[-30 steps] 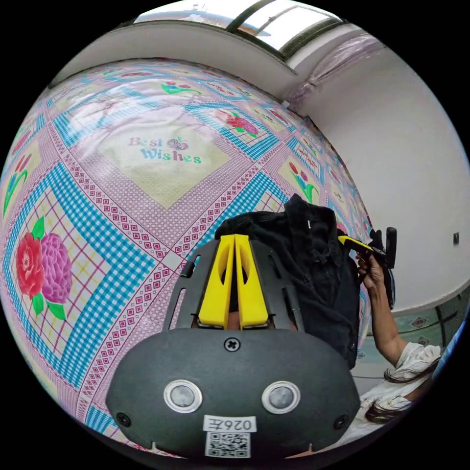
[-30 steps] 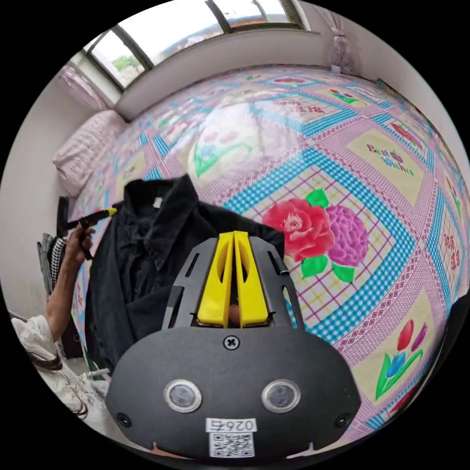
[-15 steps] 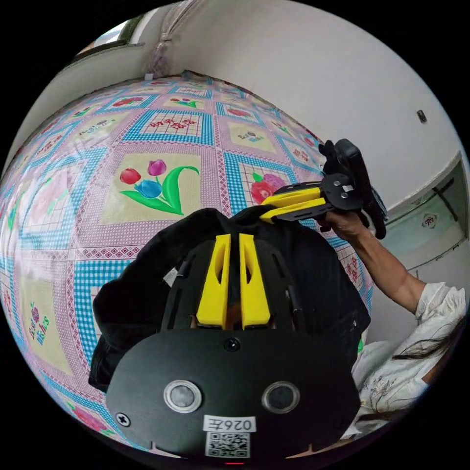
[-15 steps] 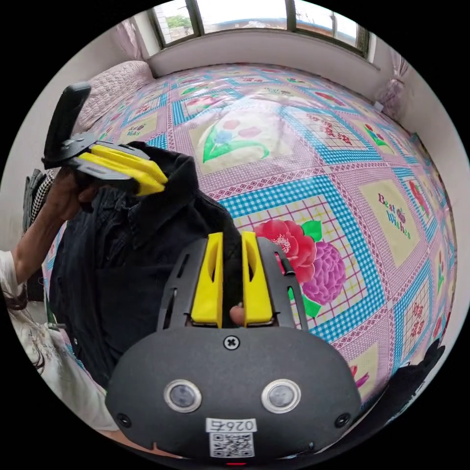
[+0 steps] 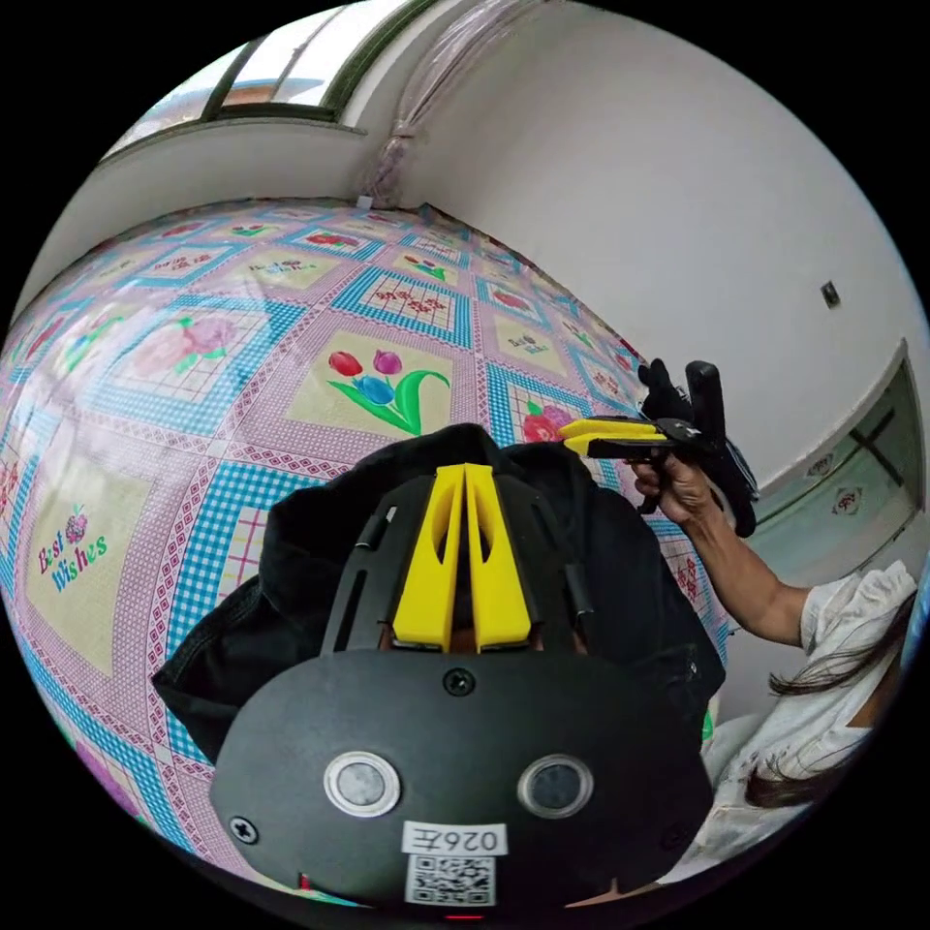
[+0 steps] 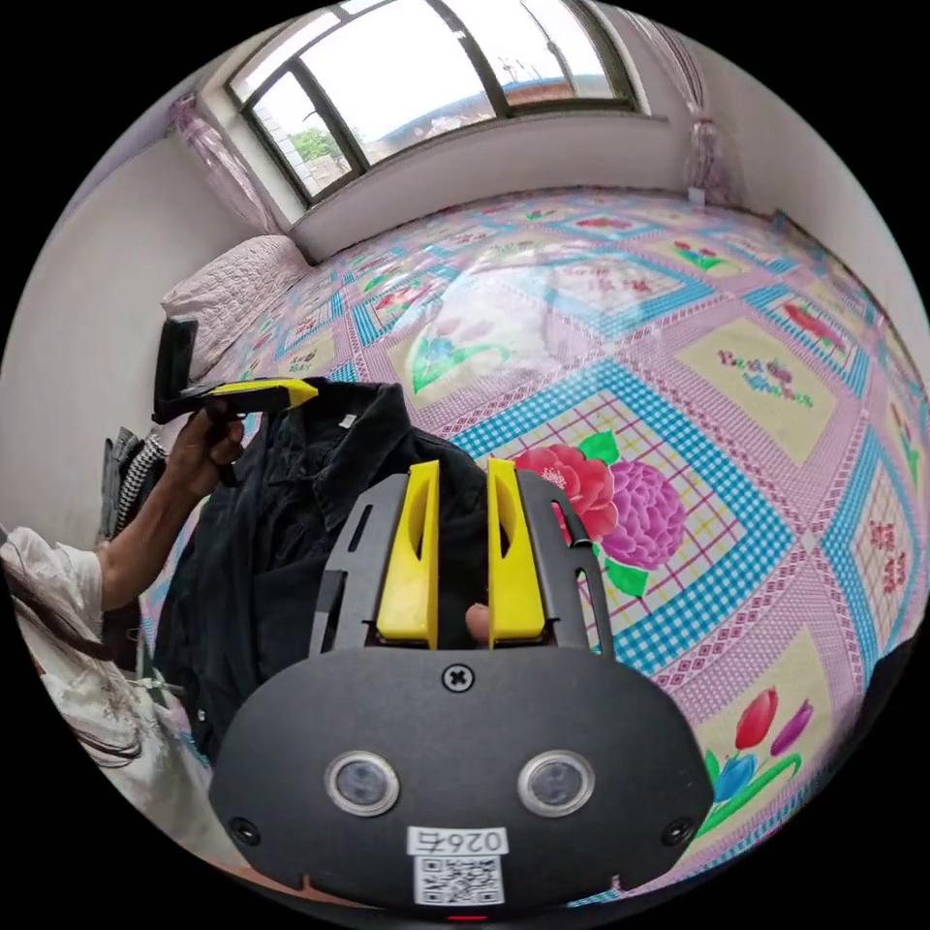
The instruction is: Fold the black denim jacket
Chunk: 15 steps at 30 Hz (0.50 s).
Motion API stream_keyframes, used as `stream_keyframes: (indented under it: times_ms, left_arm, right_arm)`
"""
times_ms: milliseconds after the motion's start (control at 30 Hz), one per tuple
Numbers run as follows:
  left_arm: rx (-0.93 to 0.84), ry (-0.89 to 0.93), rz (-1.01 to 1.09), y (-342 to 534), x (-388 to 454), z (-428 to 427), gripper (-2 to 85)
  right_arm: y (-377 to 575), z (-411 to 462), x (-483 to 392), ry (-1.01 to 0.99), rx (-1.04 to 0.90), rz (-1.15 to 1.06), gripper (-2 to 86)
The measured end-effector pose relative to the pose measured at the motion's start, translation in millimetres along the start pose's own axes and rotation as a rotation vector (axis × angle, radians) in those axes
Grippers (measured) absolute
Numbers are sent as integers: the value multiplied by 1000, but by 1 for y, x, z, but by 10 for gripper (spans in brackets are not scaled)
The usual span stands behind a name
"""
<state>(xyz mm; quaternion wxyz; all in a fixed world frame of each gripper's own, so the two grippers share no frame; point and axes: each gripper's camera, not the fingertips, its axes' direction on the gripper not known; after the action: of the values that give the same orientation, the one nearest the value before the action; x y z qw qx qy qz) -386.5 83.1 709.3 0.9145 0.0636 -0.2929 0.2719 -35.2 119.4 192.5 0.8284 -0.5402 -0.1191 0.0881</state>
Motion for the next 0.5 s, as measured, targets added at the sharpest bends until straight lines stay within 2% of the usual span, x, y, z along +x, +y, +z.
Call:
stream_keyframes:
  times_ms: [67,100,133,167,300,400,467,500]
  left_arm:
    - [-30,-45,72,12,15,20,-10]
    - [-152,-90,80,17,16,47,-10]
    - [-252,-107,57,25,14,67,-10]
    - [-256,-108,45,31,14,67,-10]
    - [-4,-119,48,86,37,-21,-10]
    - [221,-214,81,150,77,-124,-10]
    - [379,-271,104,200,110,-188,-10]
    - [482,-307,120,236,134,-227,-10]
  right_arm:
    - [8,1,-23,181,-24,-59,6]
    - [7,7,-25,235,-65,-62,2]
    - [6,17,-25,276,-135,-56,-4]
    - [7,7,-27,249,-120,-19,-6]
    - [41,-89,-67,257,161,-16,-9]
    - [106,-202,-122,318,449,-73,-9]
    - [182,-295,-167,364,737,-103,-9]
    - [201,-316,-178,366,801,-110,-9]
